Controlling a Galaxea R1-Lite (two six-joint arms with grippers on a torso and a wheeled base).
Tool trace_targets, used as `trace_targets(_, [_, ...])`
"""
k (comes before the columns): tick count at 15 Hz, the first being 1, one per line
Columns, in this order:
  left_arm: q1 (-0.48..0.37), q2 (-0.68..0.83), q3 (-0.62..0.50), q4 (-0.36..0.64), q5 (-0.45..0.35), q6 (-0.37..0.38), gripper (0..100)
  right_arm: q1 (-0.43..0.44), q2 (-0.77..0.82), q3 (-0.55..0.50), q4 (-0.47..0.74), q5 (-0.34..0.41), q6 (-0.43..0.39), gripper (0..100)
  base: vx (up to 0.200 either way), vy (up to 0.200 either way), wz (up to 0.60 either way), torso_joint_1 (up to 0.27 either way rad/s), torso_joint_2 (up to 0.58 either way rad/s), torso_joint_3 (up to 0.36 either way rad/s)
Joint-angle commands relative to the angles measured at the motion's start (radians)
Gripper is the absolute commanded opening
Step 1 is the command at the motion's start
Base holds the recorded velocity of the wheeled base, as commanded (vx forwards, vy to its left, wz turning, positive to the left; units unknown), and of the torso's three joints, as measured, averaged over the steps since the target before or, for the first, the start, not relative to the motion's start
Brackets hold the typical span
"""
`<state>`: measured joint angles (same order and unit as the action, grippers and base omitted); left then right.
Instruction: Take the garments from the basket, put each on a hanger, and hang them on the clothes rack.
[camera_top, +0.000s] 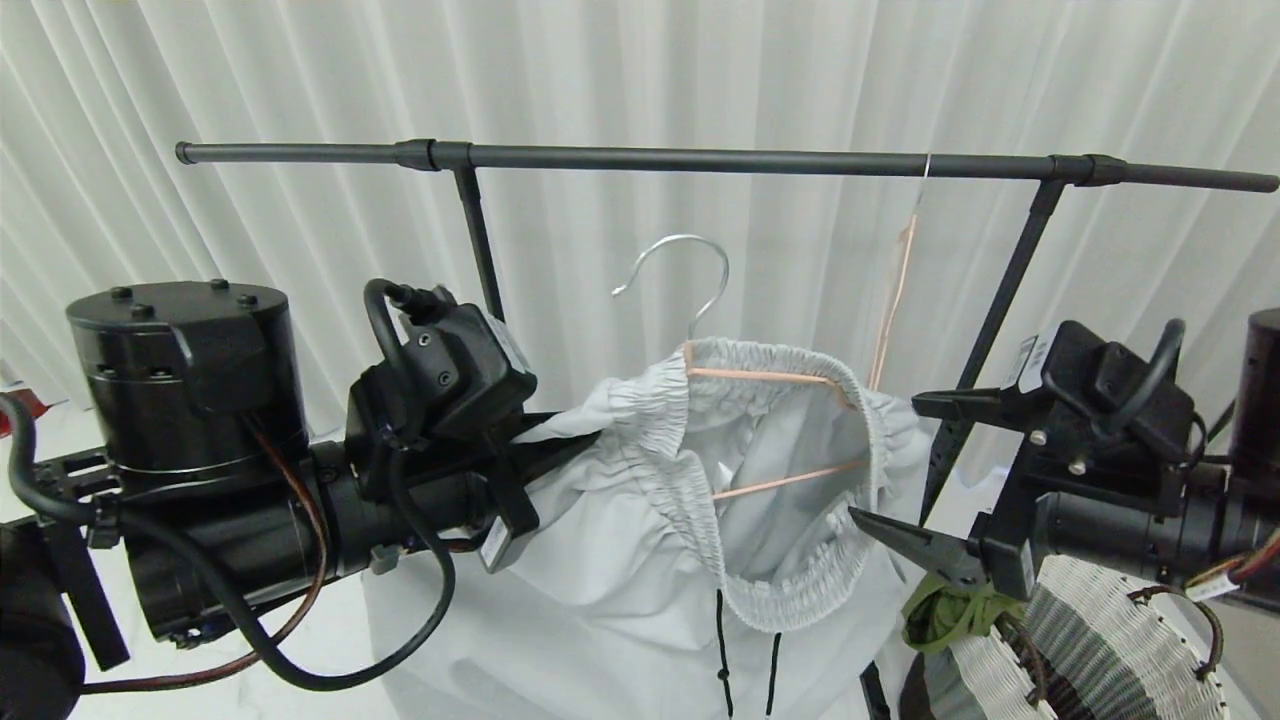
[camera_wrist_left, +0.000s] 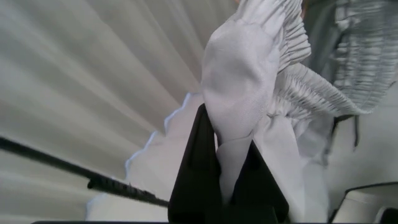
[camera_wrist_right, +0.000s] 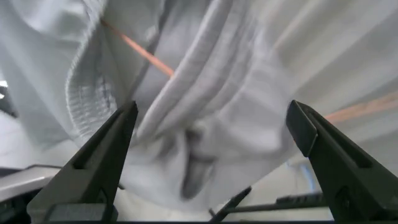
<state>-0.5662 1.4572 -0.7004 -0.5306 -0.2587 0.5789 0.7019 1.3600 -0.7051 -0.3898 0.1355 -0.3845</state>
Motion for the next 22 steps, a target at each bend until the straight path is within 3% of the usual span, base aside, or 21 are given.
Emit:
trace_targets(1, [0.019,0.040,-0.005,-0.017,-0.039,0.013,0,-0.019,-0.004,-0.093,0.072,0.042,-0.044,100,0.000,0.000,0.00,0.000,0.00,0.000])
trace_targets(4, [0.011,0.051,-0.005,-0.038,-0.059,0.018,0,-0.019,0.044,-0.155,0.134,0.085,-0.102,100,0.000,0.000,0.00,0.000,0.00,0.000])
trace_targets(8, [-0.012,0.049,-0.005,-0.052,-0.062,0.035,0,-0.015,0.140,-0.260,0.203,0.115,-0.106,100,0.000,0.000,0.00,0.000,0.00,0.000])
trace_targets(14, [-0.046,0.046,-0.005,-0.052,-0.062,0.042,0,-0.007,0.209,-0.292,0.213,0.121,-0.123,100,0.000,0.000,0.00,0.000,0.00,0.000])
trace_targets(15, [-0.046,0.046,-0.005,-0.052,-0.062,0.042,0,-0.007,0.211,-0.292,0.213,0.121,-0.123,0,0.000,0.000,0.00,0.000,0.00,0.000])
trace_targets(22, [-0.046,0.043,-0.005,-0.052,-0.062,0.044,0,-0.012,0.212,-0.292,0.190,0.116,-0.157,0,0.000,0.000,0.00,0.000,0.00,0.000])
